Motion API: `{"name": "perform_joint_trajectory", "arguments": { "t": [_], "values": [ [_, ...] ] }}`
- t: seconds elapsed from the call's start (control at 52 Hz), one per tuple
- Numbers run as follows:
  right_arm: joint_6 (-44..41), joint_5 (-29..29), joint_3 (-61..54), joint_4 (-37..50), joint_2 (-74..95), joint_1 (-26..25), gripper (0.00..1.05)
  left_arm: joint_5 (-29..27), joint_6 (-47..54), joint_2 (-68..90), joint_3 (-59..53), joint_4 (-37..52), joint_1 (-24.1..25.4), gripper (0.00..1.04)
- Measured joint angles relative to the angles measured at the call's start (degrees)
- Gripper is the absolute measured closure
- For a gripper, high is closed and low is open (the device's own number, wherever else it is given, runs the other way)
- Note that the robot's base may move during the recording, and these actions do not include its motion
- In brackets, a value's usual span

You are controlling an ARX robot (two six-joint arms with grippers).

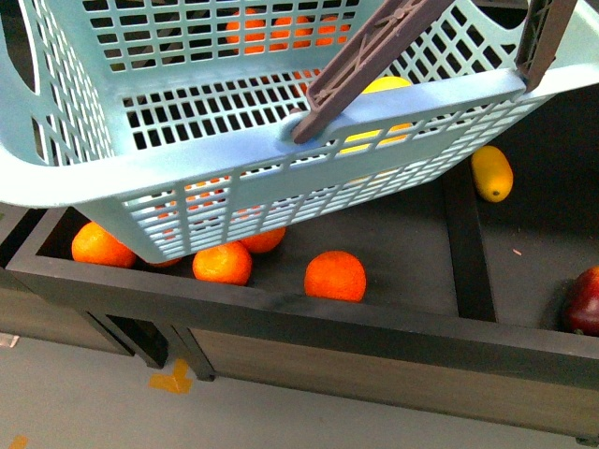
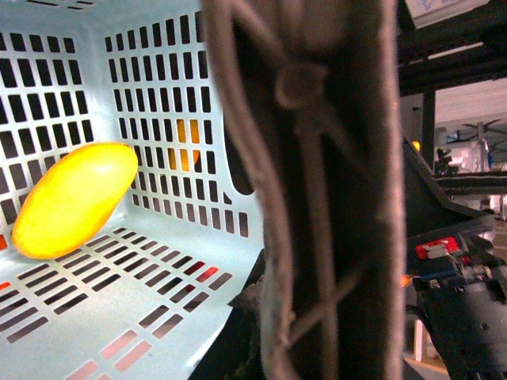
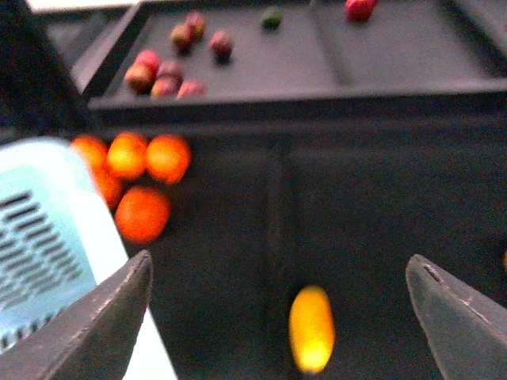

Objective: Pick mango and avocado into basket

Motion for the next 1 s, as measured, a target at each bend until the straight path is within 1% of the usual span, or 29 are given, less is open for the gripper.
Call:
{"name": "perform_joint_trajectory", "arguments": {
  "t": [0.019, 0.058, 0.096, 0.115, 0.135, 0.192, 0.25, 0.346, 0.365, 0.385, 0.442, 0.462, 0.538, 0.865, 0.885, 0.923, 0.981, 1.0],
  "values": [
    [-1.29, 1.86, -2.01, 4.68, -0.76, -0.15, 0.18, -0.09, 0.04, 0.0, 0.0, 0.0, 0.0, 1.0],
    [-2.19, 2.19, -4.37, 9.2, -1.6, -0.39, 0.22, 0.09, 0.13, 0.0, 0.0, 0.0, -0.04, 1.0],
    [-3.19, 2.05, -8.44, 14.86, -3.1, -0.94, 0.29, 0.44, 0.24, 0.0, 0.0, 0.0, -0.11, 1.0],
    [-3.43, 1.92, -9.51, 16.02, -3.52, -1.09, 0.31, 0.57, 0.2, 0.0, 0.0, 0.0, -0.11, 1.0],
    [-3.82, 1.57, -12.02, 18.4, -4.59, -1.46, 0.35, 0.81, 0.13, 0.0, 0.0, 0.0, -0.13, 1.0],
    [-4.44, 0.61, -17.27, 21.84, -7.21, -2.4, 0.45, 1.09, -0.15, 0.0, 0.0, 0.0, -0.13, 1.0],
    [-4.66, 0.0, -20.5, 23.26, -9.05, -3.17, 0.52, 1.18, -0.2, 0.0, 0.0, 0.0, -0.11, 1.0],
    [-5.27, -1.53, -27.39, 25.68, -13.16, -5.07, 0.69, 0.85, -0.02, 0.0, 0.0, 0.0, -0.13, 1.0],
    [-5.29, -1.64, -28.0, 25.86, -13.55, -5.25, 0.71, 0.85, -0.04, 0.0, 0.0, 0.0, -0.13, 1.0],
    [-5.33, -2.05, -29.81, 26.32, -14.64, -5.77, 0.76, 0.9, -0.07, 0.0, 0.0, 0.0, -0.13, 1.0],
    [-5.4, -2.86, -33.09, 27.08, -16.72, -6.64, 0.87, 0.87, -0.09, 0.0, 0.0, 0.0, -0.13, 1.0],
    [-5.44, -3.02, -33.59, 27.17, -17.07, -6.78, 0.89, 0.87, -0.09, 0.0, 0.0, 0.0, -0.13, 1.0],
    [-5.55, -4.2, -37.31, 27.89, -20.0, -7.69, 1.03, 0.85, -0.07, 0.0, 0.0, 0.0, -0.13, 1.0],
    [-5.7, -6.97, -47.19, 27.63, -30.25, -10.71, 1.03, 0.92, -0.02, 0.0, 0.0, 0.0, -0.13, 1.0],
    [-5.73, -7.06, -47.36, 27.58, -30.53, -10.75, 1.02, 0.92, -0.02, 0.0, 0.0, 0.0, -0.13, 1.0],
    [-5.73, -7.1, -47.82, 27.47, -31.06, -10.84, 0.97, 0.92, -0.09, 0.0, 0.0, 0.0, -0.13, 1.0],
    [-5.73, -7.1, -48.13, 27.45, -31.56, -10.91, 0.86, 0.9, -0.07, 0.0, 0.0, 0.0, -0.13, 1.0],
    [-5.73, -7.13, -48.15, 27.43, -31.56, -10.91, 0.85, 0.9, -0.07, 0.0, 0.0, 0.0, -0.13, 1.0]
  ]
}}
